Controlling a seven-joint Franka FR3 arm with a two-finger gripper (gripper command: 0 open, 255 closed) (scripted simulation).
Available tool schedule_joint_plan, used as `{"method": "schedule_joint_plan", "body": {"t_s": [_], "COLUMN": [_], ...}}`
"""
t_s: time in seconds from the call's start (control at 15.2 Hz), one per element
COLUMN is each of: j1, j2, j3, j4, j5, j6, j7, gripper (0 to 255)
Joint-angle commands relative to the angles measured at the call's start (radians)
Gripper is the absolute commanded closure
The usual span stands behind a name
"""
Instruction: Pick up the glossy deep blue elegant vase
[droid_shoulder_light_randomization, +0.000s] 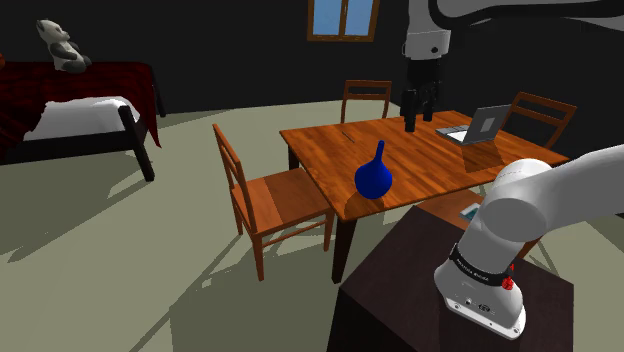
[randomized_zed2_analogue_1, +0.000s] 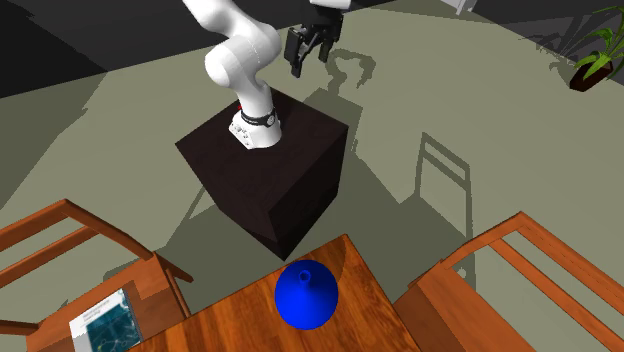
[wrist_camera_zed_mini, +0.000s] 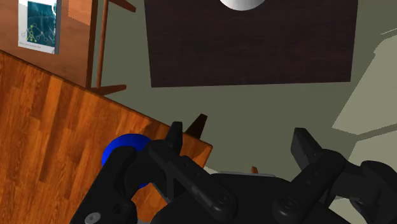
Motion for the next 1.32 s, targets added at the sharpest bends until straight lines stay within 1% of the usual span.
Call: {"method": "schedule_joint_plan", "body": {"t_s": [0.0,0.33,0.66,0.99,1.25], "j1": [0.000,-0.034,-0.062,-0.083,-0.095], "j2": [0.000,0.113,0.254,0.415,0.556], "j3": [0.000,-0.082,-0.161,-0.237,-0.292], "j4": [0.000,-0.011,0.012,0.066,0.133], "j5": [0.000,-0.055,-0.090,-0.099,-0.082], "j6": [0.000,0.137,0.270,0.391,0.475], "j7": [0.000,-0.061,-0.120,-0.184,-0.242], "gripper": [0,0,0,0,0]}}
